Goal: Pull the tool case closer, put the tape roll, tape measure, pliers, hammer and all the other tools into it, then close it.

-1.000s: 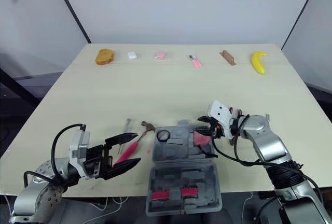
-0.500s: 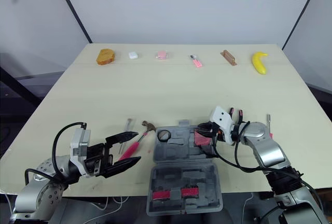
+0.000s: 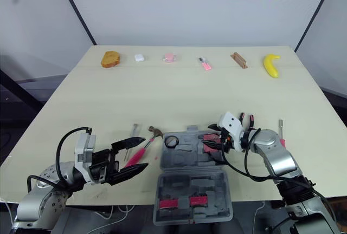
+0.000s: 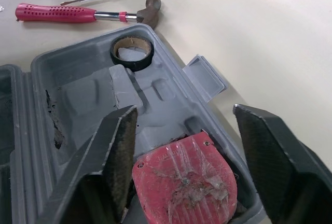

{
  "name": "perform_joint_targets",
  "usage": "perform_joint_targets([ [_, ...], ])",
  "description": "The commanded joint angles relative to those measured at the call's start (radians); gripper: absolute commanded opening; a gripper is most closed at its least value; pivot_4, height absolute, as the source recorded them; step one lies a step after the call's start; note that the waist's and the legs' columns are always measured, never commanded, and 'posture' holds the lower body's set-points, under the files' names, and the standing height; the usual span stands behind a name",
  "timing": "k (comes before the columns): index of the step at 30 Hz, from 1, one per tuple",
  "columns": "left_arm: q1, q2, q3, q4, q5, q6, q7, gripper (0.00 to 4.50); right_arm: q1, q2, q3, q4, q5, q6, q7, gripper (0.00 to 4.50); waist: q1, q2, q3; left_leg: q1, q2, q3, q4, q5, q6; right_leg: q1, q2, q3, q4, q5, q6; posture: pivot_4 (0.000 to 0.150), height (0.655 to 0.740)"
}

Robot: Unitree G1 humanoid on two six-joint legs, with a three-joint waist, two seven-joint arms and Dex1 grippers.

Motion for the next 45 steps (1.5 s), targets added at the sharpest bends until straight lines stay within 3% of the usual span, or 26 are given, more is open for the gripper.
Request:
perform_joint_targets([
  [1, 0.001, 0.007, 0.008, -0.026, 0.001, -0.006, 0.002, 4.5, 0.01, 0.004, -0.02, -0.008, 0.017, -0.015, 0.002, 2.64, 0.0, 0.0, 0.0, 0.0, 0.0, 0.0, 0.0, 0.0, 0.0, 0.0, 0.0, 0.0, 0.0, 0.0, 0.0, 0.15, 0.74],
  [3, 0.001, 0.008, 0.009, -0.027, 0.0, -0.005, 0.003, 4.5, 0.01, 0.006, -0.019, -0.006, 0.013, -0.02, -0.003, 2.02, 0.0, 0.0, 0.0, 0.0, 0.0, 0.0, 0.0, 0.0, 0.0, 0.0, 0.0, 0.0, 0.0, 0.0, 0.0, 0.15, 0.74],
  [18, 0.002, 0.002, 0.006, -0.027, 0.006, -0.005, 0.012, 4.5, 0.077, 0.007, -0.019, 0.034, 0.0, -0.071, -0.009, 2.02, 0.001, 0.0, 0.0, 0.0, 0.0, 0.0, 0.0, 0.0, 0.0, 0.0, 0.0, 0.0, 0.0, 0.0, 0.0, 0.15, 0.74],
  [27, 0.002, -0.01, -0.001, -0.022, 0.016, -0.011, 0.024, 4.5, 0.114, 0.035, 0.03, 0.295, -0.116, -0.171, -0.095, 2.02, 0.003, -0.002, -0.002, 0.004, 0.0, 0.002, 0.0, 0.0, 0.0, 0.003, 0.0, 0.0, 0.0, 0.0, 0.0, 0.15, 0.74],
  [34, -0.003, -0.015, -0.005, -0.012, 0.026, -0.01, 0.025, 4.5, 0.115, 0.068, 0.078, 0.444, -0.178, -0.184, -0.134, 2.02, -0.001, -0.009, -0.017, 0.037, 0.002, 0.003, -0.005, 0.0, 0.0, 0.034, 0.001, 0.002, -0.004, -0.004, -0.005, 0.15, 0.74],
  [38, 0.0, -0.03, 0.006, -0.002, 0.023, -0.002, 0.049, 4.5, 0.11, 0.088, 0.025, 0.409, -0.124, -0.219, -0.145, 2.02, 0.0, -0.014, -0.023, 0.04, 0.003, 0.003, -0.005, 0.0, 0.0, 0.036, 0.0, 0.003, -0.004, -0.005, -0.006, 0.15, 0.74],
  [41, 0.0, -0.073, 0.026, 0.023, 0.066, -0.027, 0.151, 4.5, 0.133, 0.122, -0.079, 0.285, -0.008, -0.304, -0.136, 2.02, 0.004, -0.015, -0.023, 0.039, 0.003, 0.004, -0.005, 0.0, 0.0, 0.035, 0.0, 0.003, -0.004, -0.004, -0.005, 0.15, 0.74],
  [45, 0.009, -0.113, 0.054, 0.041, 0.086, -0.014, 0.265, 4.5, 0.182, 0.12, -0.169, 0.145, 0.119, -0.308, -0.083, 2.02, 0.006, -0.003, -0.013, 0.031, 0.002, 0.004, -0.004, 0.0, 0.0, 0.029, -0.001, 0.004, -0.004, -0.002, -0.001, 0.15, 0.74],
])
